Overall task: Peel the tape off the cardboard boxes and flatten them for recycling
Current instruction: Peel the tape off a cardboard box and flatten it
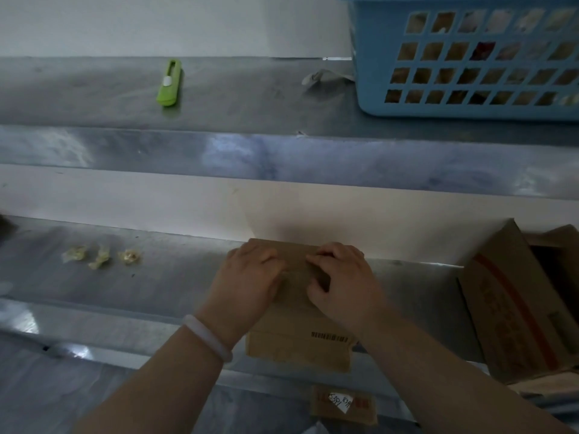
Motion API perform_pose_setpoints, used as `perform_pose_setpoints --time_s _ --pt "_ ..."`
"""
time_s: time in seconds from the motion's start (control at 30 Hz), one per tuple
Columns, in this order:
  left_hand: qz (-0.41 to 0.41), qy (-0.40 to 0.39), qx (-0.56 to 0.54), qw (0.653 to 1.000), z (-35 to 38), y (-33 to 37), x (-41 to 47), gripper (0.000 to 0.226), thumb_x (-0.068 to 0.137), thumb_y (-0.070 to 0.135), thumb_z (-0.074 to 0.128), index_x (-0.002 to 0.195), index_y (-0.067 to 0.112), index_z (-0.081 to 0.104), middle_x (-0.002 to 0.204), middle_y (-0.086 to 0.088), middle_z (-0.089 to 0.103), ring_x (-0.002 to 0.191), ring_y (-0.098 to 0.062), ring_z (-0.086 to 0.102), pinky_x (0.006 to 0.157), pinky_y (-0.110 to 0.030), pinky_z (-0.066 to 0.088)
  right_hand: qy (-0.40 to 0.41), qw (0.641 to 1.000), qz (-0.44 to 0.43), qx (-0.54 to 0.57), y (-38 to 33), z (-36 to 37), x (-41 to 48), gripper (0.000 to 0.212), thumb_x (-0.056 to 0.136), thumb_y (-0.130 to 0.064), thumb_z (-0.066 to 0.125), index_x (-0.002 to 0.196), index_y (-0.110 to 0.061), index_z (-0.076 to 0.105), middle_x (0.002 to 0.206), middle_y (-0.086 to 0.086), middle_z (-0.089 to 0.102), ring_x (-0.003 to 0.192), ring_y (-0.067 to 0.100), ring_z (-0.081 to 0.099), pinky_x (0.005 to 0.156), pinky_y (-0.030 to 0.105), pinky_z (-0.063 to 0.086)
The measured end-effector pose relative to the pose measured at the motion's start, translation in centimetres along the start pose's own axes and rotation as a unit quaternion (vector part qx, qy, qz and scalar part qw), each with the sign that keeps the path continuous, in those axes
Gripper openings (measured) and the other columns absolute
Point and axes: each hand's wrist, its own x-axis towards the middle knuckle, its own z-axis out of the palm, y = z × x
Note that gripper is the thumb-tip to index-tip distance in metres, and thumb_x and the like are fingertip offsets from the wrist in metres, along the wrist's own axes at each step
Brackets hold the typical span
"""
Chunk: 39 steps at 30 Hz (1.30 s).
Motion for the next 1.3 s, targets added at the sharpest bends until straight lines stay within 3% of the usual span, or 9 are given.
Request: perform_pose_setpoints --time_s 0.13,0.27,0.33,0.5,0.7,0.93,1.03,1.2,1.3 --pt "-0.078 -0.032 -0.142 0.986 0.2 -0.1 -0.2 0.017 0.089 0.030 0.063 0.097 0.018 0.074 0.102 0.001 0.063 0.094 -0.017 0.056 0.089 -0.036 0.046 0.004 1.000 -0.003 -0.003 -0.1 0.0 -0.1 0.054 0.080 -0.046 0.046 0.127 -0.024 0.062 0.121 -0.008 0.051 0.115 0.015 0.042 0.107 0.033 0.035" --pt "-0.137 -0.016 -0.168 0.976 0.1 -0.5 0.6 0.027 0.081 0.037 0.071 0.100 0.021 0.061 0.094 0.006 0.060 0.087 -0.011 0.053 0.080 -0.029 0.045 0.015 1.000 -0.008 -0.010 -0.1 0.0 -0.1 0.056 0.077 -0.047 0.043 0.124 -0.023 0.064 0.119 -0.007 0.052 0.113 0.015 0.043 0.105 0.035 0.036" --pt "-0.105 -0.043 -0.126 0.986 0.3 -0.4 0.9 0.027 0.083 0.038 0.068 0.098 0.018 0.061 0.097 0.002 0.060 0.092 -0.015 0.052 0.084 -0.028 0.041 0.011 1.000 -0.008 -0.011 -0.1 0.0 0.0 0.057 0.077 -0.047 0.042 0.125 -0.023 0.063 0.120 -0.006 0.052 0.114 0.016 0.043 0.105 0.034 0.036" --pt "-0.064 -0.036 -0.072 0.995 0.4 0.4 1.1 0.013 0.083 0.014 0.066 0.075 0.006 0.058 0.082 -0.012 0.060 0.082 -0.030 0.054 0.079 -0.038 0.041 0.013 1.000 -0.012 -0.017 -0.1 0.1 -0.1 0.056 0.078 -0.046 0.044 0.125 -0.023 0.063 0.121 -0.006 0.053 0.114 0.016 0.044 0.105 0.032 0.035" --pt "-0.228 0.032 -0.130 0.964 0.0 -1.4 0.7 0.012 0.093 0.013 0.053 0.082 0.012 0.049 0.086 -0.007 0.050 0.074 -0.018 0.045 0.065 -0.027 0.029 -0.021 0.994 -0.025 -0.104 -0.2 0.0 0.0 0.071 0.084 -0.072 0.025 0.138 -0.033 0.049 0.137 -0.012 0.043 0.128 0.015 0.033 0.110 0.037 0.027" --pt "-0.185 0.097 -0.046 0.977 -2.0 -3.3 -1.3 0.009 0.084 -0.007 0.059 0.079 0.000 0.058 0.086 -0.014 0.053 0.070 -0.026 0.052 0.060 -0.037 0.046 -0.038 0.990 -0.034 -0.131 -0.3 0.3 0.2 0.087 0.078 -0.086 0.018 0.144 -0.032 0.039 0.142 -0.012 0.035 0.130 0.015 0.026 0.112 0.039 0.021" --pt "-0.153 0.068 -0.076 0.983 -2.0 -3.2 -1.6 0.013 0.075 -0.002 0.071 0.080 0.007 0.063 0.091 -0.007 0.055 0.076 -0.020 0.054 0.066 -0.031 0.048 -0.035 0.989 -0.030 -0.137 -0.3 0.5 0.2 0.088 0.078 -0.086 0.017 0.143 -0.032 0.040 0.142 -0.012 0.036 0.130 0.016 0.027 0.112 0.039 0.022" --pt "-0.258 0.017 -0.156 0.953 -0.7 -3.2 -1.5 0.033 0.074 0.023 0.079 0.104 0.022 0.066 0.098 0.005 0.055 0.069 -0.003 0.050 0.062 -0.007 0.033 -0.034 0.989 -0.030 -0.144 -0.4 0.6 0.3 0.088 0.078 -0.086 0.016 0.143 -0.032 0.041 0.141 -0.012 0.037 0.129 0.015 0.027 0.111 0.039 0.022" --pt "-0.301 -0.033 -0.168 0.938 -0.5 -3.9 -1.3 0.038 0.075 0.037 0.077 0.111 0.027 0.067 0.101 0.006 0.060 0.074 -0.001 0.053 0.063 -0.006 0.033 -0.032 0.988 -0.028 -0.146 -0.5 0.6 0.3 0.087 0.079 -0.086 0.017 0.143 -0.032 0.042 0.141 -0.011 0.037 0.129 0.016 0.027 0.111 0.038 0.022"
